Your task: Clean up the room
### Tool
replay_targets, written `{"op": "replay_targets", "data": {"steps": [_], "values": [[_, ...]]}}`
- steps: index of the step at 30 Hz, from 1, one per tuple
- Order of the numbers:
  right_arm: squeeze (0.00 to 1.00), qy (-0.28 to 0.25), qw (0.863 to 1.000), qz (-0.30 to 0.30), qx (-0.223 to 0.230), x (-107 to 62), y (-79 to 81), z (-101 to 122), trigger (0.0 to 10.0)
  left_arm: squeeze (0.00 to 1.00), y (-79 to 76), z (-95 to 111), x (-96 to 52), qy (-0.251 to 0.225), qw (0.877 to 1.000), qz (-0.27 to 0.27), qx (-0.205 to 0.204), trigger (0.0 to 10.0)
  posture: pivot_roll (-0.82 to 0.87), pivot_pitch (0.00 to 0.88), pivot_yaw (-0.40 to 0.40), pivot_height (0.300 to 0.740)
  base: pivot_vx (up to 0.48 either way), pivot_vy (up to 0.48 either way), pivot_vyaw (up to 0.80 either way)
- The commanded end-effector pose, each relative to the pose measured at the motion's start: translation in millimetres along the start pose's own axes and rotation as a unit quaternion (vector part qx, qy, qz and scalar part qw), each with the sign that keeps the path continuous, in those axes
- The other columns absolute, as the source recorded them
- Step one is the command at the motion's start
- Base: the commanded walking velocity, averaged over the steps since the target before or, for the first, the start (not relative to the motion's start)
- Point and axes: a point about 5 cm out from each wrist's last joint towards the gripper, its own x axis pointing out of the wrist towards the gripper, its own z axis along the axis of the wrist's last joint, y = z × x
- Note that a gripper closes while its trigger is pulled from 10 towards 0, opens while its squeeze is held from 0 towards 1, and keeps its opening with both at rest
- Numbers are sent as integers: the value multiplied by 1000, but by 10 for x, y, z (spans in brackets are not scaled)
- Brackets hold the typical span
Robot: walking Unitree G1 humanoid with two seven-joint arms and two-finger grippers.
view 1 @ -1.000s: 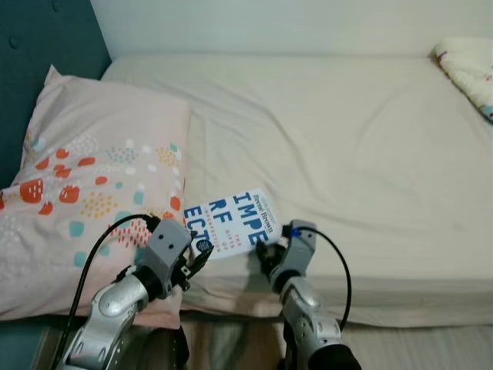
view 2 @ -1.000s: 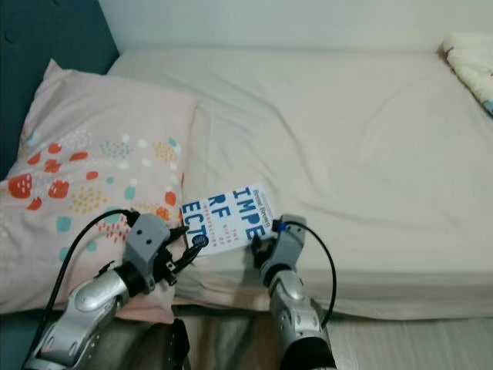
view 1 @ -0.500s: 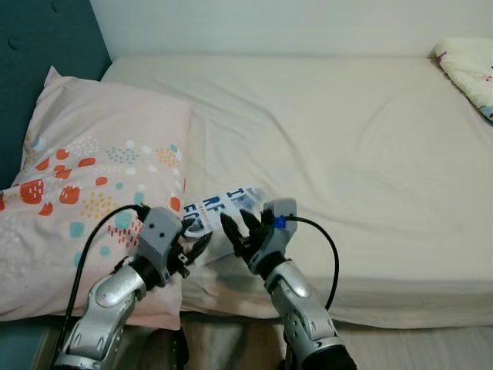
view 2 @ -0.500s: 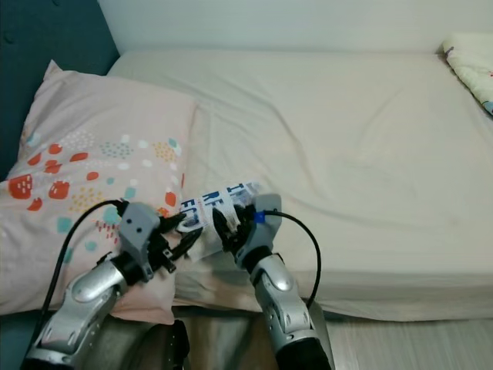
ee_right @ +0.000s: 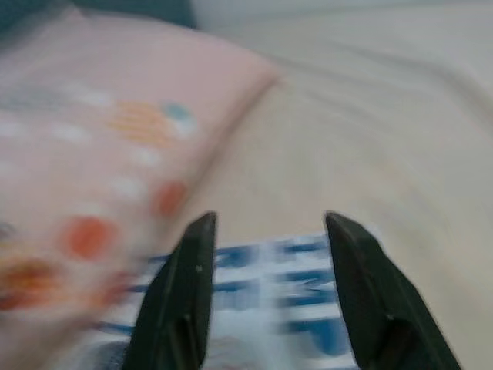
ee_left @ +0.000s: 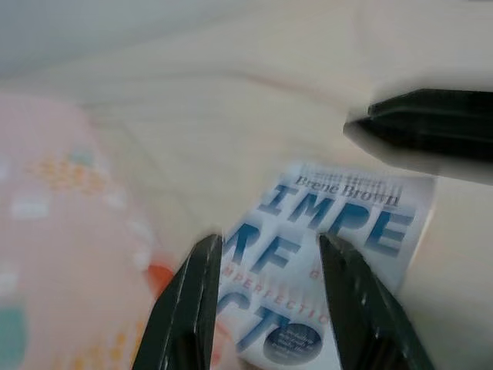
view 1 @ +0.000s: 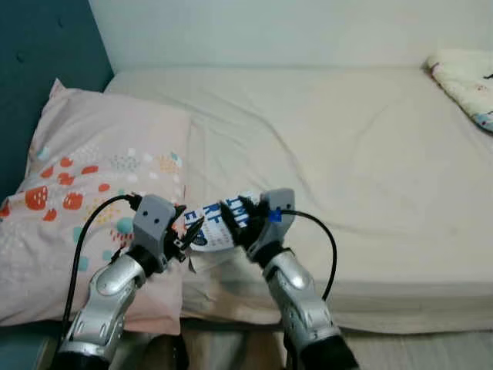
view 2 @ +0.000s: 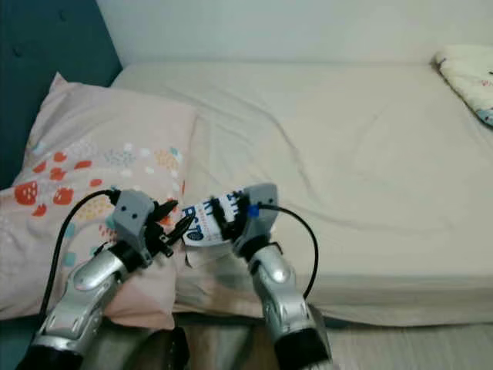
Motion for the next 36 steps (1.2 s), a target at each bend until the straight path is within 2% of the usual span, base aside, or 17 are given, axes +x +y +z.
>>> {"op": "replay_targets", "data": {"steps": [1, 2, 3, 6, 11, 12, 14, 15, 16, 17, 19, 22, 26, 27, 28, 35, 36], "values": [[0, 25, 999, -27, -1, -49, -92, -120, 10000, 0, -4, -96, -39, 23, 1000, 7, -4, 10000, 64, 126, -13, 566, 0, 0, 0], [0, 52, 997, -39, -31, -64, -248, -168, 10000, 0, -28, -107, -49, 25, 1000, 6, -4, 10000, 66, 118, -15, 566, 0, 0, 0], [0, 52, 997, -39, -31, -64, -248, -168, 10000, 0, -28, -107, -49, 25, 1000, 6, -4, 10000, 66, 118, -15, 566, 0, 0, 0], [0, 122, 983, -20, -133, -211, -567, -335, 10000, 0, -107, -151, -75, 32, 999, -1, -15, 10000, 60, 113, -12, 566, 0, 0, 0], [0, 131, 977, 19, -165, -245, -585, -358, 10000, 0, -121, -155, -76, 31, 999, -3, -17, 10000, 59, 115, -11, 566, 0, 0, 0], [0, 142, 956, 122, -228, -286, -584, -360, 10000, 0, -142, -117, -82, 21, 1000, -14, -18, 10000, 52, 123, -15, 566, 0, 0, 0], [0, 142, 956, 122, -228, -286, -584, -360, 10000, 0, -142, -117, -82, 21, 1000, -14, -18, 10000, 52, 123, -15, 566, 0, 0, 0], [86, 145, 942, 171, -251, -306, -575, -356, 10000, 0, -154, -92, -91, 14, 999, -23, -19, 10000, 52, 123, -15, 566, 0, 0, 0], [1000, 146, 929, 207, -268, -315, -564, -356, 10000, 0, -163, -75, -104, 10, 999, -31, -15, 10000, 54, 131, -25, 566, 0, 0, 0], [1000, 146, 929, 207, -268, -315, -564, -356, 10000, 0, -163, -75, -104, 10, 999, -31, -15, 10000, 54, 131, -25, 566, 0, 0, 0], [1000, 140, 913, 257, -284, -320, -515, -351, 10000, 0, -171, -65, -140, 8, 999, -40, -8, 10000, 63, 139, -36, 566, 0, 0, 0], [1000, 128, 902, 293, -291, -316, -446, -343, 10000, 0, -166, -57, -182, 8, 999, -39, -6, 10000, 69, 144, -45, 566, 0, 0, 0], [1000, 127, 896, 303, -299, -305, -422, -343, 10000, 0, -169, -49, -202, 8, 999, -38, -10, 10000, 74, 148, -49, 566, 0, 0, 0], [925, 133, 882, 300, -337, -264, -415, -344, 10000, 0, -230, -19, -250, 4, 998, -65, -26, 10000, 84, 165, -59, 566, 0, 0, 0], [0, 137, 869, 297, -371, -229, -421, -338, 10000, 0, -289, 10, -295, 1, 995, -91, -36, 10000, 90, 175, -61, 566, 0, 0, 0], [0, 157, 843, 287, -428, -158, -476, -318, 10000, 0, -420, 40, -414, 9, 988, -151, -43, 10000, 108, 209, -66, 566, 0, 0, 0], [0, 165, 833, 287, -444, -146, -493, -319, 10000, 0, -435, 43, -449, 14, 986, -160, -39, 10000, 116, 217, -68, 566, 0, 0, 0]]}}
